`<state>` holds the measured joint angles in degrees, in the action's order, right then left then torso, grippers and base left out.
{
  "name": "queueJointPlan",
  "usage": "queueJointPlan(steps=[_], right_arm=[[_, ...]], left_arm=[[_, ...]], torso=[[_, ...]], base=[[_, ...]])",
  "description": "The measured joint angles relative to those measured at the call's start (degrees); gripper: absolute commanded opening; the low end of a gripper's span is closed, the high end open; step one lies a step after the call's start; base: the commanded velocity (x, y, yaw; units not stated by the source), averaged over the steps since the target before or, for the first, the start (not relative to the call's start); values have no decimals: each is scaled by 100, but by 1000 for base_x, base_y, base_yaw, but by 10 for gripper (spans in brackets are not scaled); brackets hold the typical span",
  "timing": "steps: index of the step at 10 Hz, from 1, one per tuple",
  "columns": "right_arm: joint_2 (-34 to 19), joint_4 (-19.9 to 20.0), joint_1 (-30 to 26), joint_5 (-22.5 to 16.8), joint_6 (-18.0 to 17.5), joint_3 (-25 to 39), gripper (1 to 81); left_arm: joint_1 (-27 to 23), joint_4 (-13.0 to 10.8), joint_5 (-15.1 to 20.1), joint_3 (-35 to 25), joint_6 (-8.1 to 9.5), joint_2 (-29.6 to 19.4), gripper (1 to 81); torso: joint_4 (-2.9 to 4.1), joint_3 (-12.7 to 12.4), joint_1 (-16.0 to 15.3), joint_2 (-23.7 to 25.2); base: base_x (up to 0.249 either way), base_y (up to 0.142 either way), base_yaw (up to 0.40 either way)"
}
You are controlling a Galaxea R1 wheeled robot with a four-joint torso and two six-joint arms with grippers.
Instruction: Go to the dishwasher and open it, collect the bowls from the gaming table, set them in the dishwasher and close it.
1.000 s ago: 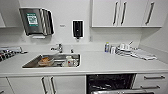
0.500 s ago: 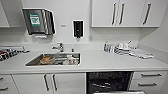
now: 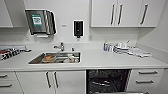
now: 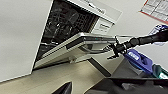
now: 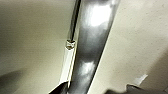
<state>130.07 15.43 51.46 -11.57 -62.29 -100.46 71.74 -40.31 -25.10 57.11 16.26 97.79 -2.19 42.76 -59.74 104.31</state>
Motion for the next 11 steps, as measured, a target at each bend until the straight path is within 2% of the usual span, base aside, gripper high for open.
queueJointPlan(steps=[4,6,9,10,11], right_arm=[[325,-2,308,-127,98,-441,811],[424,-44,625,-513,119,-618,811],[405,-66,695,-532,150,-701,811],[397,-67,660,-516,277,-712,811],[400,-69,653,-516,592,-720,811]], left_arm=[[26,-30,5,18,2,33,811],[37,-39,-1,149,2,111,811],[210,-45,18,336,2,218,811],[215,-48,18,369,0,236,811],[218,-45,16,471,5,301,811]], torso=[[0,0,0,2],[0,0,0,0],[0,0,2,5],[0,0,2,2],[0,0,2,5]], base=[[-98,0,0],[-97,0,0],[0,0,0],[0,0,0],[0,0,0]])
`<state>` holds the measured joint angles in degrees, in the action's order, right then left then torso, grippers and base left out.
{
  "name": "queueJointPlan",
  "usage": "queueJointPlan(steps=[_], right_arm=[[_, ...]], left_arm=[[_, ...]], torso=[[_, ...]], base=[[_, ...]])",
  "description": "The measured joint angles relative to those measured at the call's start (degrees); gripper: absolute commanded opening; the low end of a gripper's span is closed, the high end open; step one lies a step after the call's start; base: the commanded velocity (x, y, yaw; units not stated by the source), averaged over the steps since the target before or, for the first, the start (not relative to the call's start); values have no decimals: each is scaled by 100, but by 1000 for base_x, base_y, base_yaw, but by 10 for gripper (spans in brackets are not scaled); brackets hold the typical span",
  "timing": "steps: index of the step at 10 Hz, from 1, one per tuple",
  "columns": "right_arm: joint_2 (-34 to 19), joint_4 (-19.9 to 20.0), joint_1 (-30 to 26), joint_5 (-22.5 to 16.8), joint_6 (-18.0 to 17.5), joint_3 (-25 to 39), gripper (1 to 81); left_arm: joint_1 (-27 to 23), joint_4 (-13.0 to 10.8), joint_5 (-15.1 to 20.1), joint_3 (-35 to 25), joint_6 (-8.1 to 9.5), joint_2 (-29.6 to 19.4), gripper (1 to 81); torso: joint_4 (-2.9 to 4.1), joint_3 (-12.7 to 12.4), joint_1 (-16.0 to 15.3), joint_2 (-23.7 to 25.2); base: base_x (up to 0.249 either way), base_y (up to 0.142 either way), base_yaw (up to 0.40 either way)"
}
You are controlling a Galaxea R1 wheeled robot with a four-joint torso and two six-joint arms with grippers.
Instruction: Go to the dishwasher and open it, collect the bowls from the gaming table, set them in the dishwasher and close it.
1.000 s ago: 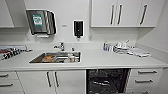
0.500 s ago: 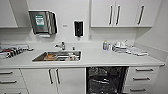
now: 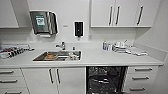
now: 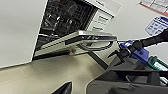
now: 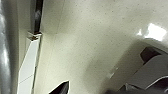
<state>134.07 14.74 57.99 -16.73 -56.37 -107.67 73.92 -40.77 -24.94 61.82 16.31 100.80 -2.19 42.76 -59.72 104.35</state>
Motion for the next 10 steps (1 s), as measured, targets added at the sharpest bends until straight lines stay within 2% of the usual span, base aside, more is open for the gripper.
queueJointPlan(steps=[1,3,5,7,9,10], right_arm=[[-4,-2,28,-24,417,-49,811],[-11,-13,174,-66,1616,-265,811],[22,-16,516,-55,2633,-683,811],[289,-20,937,-41,3294,-1157,811],[747,-16,1125,90,4014,-1673,811],[936,-16,1331,182,4367,-1915,811]], left_arm=[[61,2,2,155,37,85,811],[204,2,2,763,317,311,811],[361,2,20,1674,627,686,811],[510,0,4,2610,841,1181,811],[756,2,15,3685,1078,1827,811],[881,0,6,4151,1145,2158,811]], torso=[[0,0,0,-2],[0,0,0,-2],[0,0,0,-2],[0,0,0,0],[0,0,0,0],[0,0,0,0]], base=[[0,0,0],[0,0,0],[0,0,0],[0,0,0],[0,0,0],[0,0,0]])
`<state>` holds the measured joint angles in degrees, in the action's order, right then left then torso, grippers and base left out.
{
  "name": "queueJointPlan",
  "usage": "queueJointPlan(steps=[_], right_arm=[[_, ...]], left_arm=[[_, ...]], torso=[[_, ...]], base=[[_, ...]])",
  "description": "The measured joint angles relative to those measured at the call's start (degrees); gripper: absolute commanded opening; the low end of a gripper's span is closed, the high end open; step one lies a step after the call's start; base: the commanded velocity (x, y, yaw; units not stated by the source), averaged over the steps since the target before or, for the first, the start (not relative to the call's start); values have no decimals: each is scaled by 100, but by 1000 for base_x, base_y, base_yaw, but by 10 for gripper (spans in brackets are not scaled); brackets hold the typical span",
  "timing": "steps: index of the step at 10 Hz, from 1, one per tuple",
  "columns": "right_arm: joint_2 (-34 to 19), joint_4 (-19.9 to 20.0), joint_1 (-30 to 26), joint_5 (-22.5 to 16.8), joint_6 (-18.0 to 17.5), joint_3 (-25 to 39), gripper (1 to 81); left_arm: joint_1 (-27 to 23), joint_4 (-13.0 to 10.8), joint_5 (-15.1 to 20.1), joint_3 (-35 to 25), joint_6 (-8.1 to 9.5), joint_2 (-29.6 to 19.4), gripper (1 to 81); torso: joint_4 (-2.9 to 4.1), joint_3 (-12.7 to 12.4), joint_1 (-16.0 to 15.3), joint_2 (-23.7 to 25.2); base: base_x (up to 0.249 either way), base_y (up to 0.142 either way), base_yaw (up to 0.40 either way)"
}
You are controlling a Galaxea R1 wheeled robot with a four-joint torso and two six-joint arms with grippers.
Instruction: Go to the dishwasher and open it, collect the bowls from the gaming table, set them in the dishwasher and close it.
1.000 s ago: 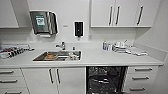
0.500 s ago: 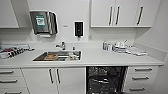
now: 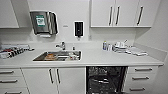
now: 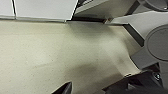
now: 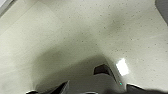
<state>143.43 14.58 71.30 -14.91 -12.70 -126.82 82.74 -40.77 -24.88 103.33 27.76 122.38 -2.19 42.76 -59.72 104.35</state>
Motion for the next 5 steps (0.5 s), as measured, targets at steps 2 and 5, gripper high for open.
queueJointPlan(steps=[2,5], right_arm=[[282,0,466,124,577,-400,811],[800,2,896,720,1108,-1045,811]], left_arm=[[312,-2,-13,808,107,645,811],[627,-5,30,1927,241,1554,811]], torso=[[-2,0,0,0],[-2,-2,0,0]], base=[[0,0,0],[0,0,0]])
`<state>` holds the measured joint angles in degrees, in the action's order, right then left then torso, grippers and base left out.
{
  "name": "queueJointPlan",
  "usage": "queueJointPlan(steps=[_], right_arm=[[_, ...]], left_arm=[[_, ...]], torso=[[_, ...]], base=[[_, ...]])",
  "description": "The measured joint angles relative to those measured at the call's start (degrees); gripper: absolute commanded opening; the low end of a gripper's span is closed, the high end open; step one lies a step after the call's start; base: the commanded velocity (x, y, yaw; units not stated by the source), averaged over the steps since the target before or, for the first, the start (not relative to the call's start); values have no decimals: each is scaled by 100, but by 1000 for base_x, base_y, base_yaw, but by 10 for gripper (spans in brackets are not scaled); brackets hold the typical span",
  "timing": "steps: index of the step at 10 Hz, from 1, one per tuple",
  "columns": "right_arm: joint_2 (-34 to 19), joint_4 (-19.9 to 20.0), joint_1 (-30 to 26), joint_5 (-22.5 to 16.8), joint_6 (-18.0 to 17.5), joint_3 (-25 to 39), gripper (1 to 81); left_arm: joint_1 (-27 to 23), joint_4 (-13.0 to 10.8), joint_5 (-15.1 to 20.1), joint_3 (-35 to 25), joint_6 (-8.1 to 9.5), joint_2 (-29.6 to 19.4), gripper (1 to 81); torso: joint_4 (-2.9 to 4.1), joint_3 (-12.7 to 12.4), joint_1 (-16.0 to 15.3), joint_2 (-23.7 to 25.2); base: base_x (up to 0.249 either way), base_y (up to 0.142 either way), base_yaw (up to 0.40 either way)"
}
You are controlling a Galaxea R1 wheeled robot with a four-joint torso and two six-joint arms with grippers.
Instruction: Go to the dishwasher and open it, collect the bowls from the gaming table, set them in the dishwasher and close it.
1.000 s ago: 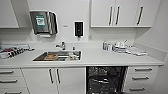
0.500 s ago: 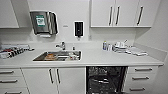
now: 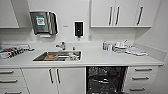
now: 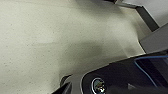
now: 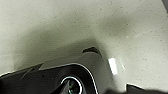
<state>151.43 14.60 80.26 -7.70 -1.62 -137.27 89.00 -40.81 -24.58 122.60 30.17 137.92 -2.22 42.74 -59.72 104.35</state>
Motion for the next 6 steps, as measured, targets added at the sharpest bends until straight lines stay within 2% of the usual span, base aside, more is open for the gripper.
queueJointPlan(steps=[4,6], right_arm=[[706,-11,300,586,501,-918,811],[953,-37,527,735,633,-979,811]], left_arm=[[258,13,391,1152,117,1108,811],[313,55,547,1726,160,1447,811]], torso=[[2,-2,0,0],[0,-2,0,0]], base=[[0,0,0],[0,0,0]])
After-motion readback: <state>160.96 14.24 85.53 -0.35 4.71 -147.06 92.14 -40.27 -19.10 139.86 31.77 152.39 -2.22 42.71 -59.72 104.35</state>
